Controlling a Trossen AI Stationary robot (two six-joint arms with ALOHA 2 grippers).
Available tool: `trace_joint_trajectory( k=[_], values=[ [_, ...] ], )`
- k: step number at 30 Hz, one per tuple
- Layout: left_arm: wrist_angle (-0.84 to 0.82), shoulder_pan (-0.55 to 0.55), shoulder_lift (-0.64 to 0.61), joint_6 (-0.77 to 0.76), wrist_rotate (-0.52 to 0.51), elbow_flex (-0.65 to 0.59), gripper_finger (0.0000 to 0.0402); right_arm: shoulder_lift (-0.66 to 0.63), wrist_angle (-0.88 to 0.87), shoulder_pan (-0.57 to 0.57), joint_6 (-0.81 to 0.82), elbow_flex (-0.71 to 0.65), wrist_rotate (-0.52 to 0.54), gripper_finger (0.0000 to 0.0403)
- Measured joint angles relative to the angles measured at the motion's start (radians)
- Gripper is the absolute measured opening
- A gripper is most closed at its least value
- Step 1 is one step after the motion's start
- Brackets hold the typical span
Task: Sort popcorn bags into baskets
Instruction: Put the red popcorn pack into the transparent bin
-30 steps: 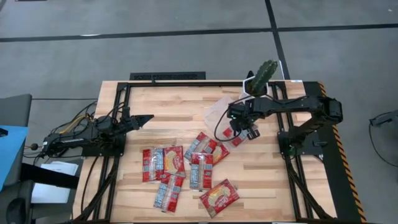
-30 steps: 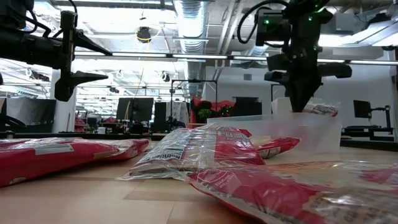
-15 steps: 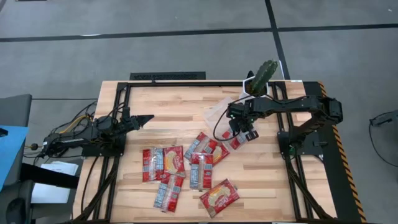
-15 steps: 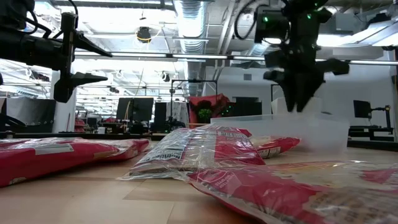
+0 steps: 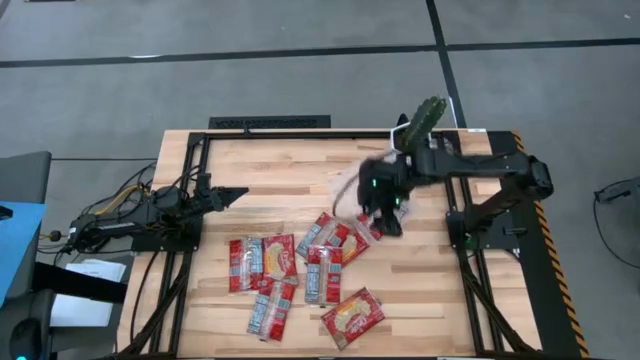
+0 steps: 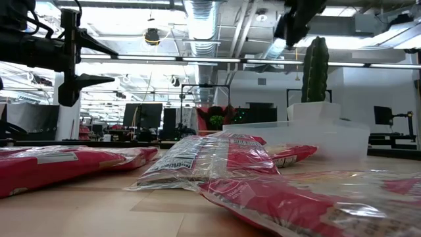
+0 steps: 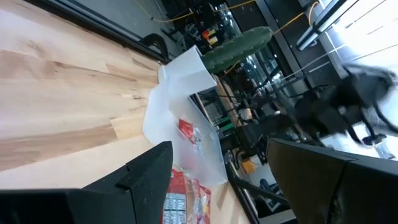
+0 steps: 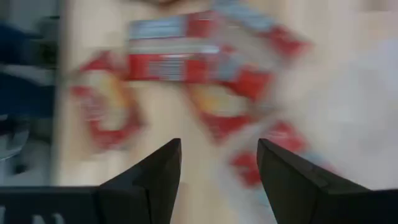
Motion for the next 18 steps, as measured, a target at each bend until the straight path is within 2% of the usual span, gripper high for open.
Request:
trace_joint_trajectory(
  k=[3, 7, 10, 12, 15, 18],
  values=[
    [0.000, 0.000, 0.000, 0.000, 0.000, 0.000, 0.0249, 0.000, 0.023, 0.142, 0.061, 0.000, -0.005, 0.0229],
    [0.001, 0.000, 0.000, 0.000, 0.019, 0.000, 0.0249, 0.026, 0.081, 0.315, 0.220, -0.001, 0.108, 0.0221],
    [-0.001, 0.000, 0.000, 0.000, 0.042, 0.000, 0.0249, 0.046, 0.076, 0.398, 0.462, 0.001, 0.234, 0.0217],
    [-0.003, 0.000, 0.000, -0.001, 0.058, 0.000, 0.0249, 0.058, 0.083, 0.431, 0.654, -0.017, 0.280, 0.0216],
    [-0.019, 0.000, 0.002, -0.002, 0.075, 0.000, 0.0249, 0.078, 0.146, 0.462, 0.918, -0.082, 0.285, 0.0224],
    [-0.026, 0.000, 0.004, -0.001, 0.095, 0.000, 0.0249, 0.089, 0.222, 0.497, 1.084, -0.158, 0.270, 0.0242]
  ],
)
